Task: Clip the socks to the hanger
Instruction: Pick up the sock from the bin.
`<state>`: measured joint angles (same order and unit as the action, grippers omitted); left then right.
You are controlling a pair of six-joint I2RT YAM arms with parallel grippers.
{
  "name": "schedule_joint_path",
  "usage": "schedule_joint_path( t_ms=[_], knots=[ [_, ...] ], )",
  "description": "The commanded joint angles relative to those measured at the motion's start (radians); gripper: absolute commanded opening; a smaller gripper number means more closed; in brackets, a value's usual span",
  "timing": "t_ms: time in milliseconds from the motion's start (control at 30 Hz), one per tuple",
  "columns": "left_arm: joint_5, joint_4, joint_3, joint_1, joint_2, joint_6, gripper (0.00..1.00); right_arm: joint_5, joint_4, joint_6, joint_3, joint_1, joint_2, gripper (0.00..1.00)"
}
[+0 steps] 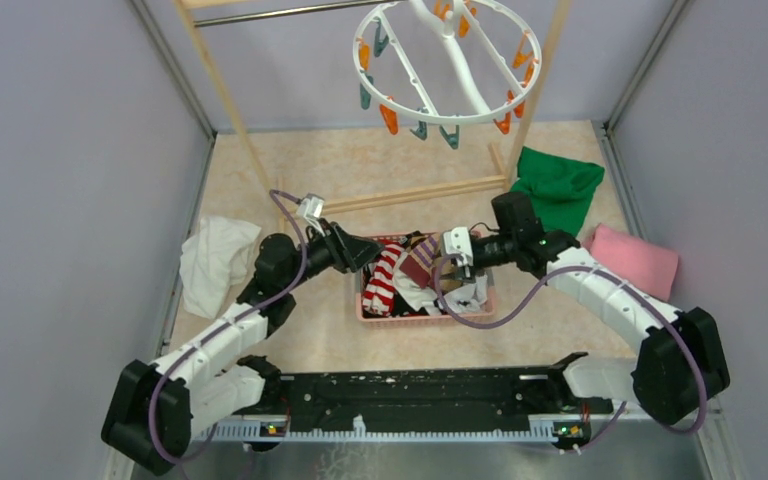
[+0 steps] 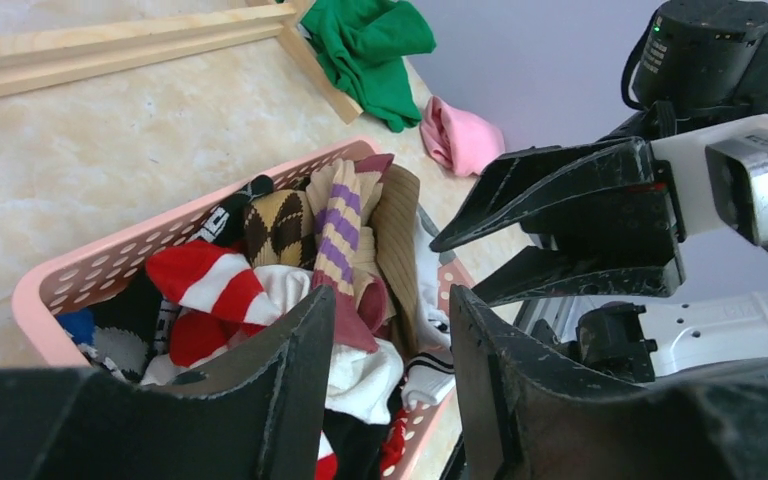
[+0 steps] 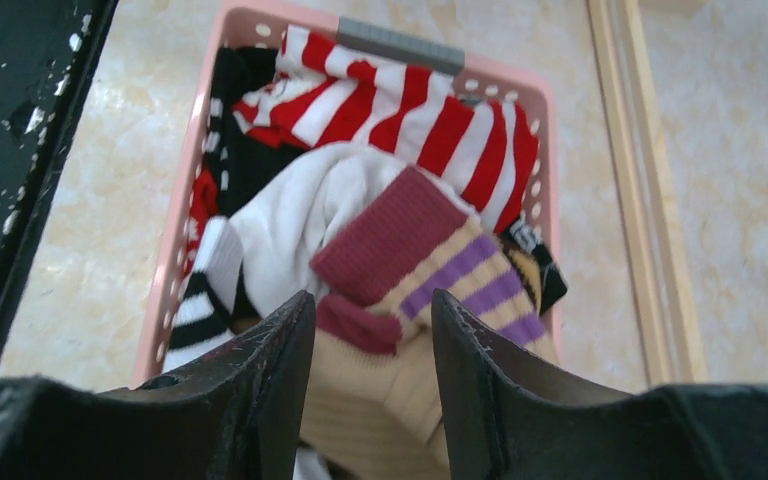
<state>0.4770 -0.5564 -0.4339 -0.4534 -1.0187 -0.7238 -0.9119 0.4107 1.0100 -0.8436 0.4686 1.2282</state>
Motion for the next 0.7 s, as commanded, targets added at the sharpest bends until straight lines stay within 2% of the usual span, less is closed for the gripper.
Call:
schedule_joint_path(
  t_ms=[0,233,433,667],
  knots=[
    [-0.029,0.049,0.019,-0.005,0.083,0.013,0.51,0.014,-0.181,0.031,-0.014,0.09,0.041,0.46],
    [-0.098,0.149,0.078,-0.005,0.244,0.02,0.52,0.114,-0.199,0.066,-0.087,0.152,0.161,0.44],
    [-0.125,0.172,0.119,-0.005,0.325,0.015,0.6,0.162,-0.101,0.14,-0.19,0.157,0.254,0.44],
    [-0.124,0.163,0.125,-0.004,0.325,0.023,0.61,0.183,-0.008,0.221,-0.245,0.163,0.298,0.58]
  ],
)
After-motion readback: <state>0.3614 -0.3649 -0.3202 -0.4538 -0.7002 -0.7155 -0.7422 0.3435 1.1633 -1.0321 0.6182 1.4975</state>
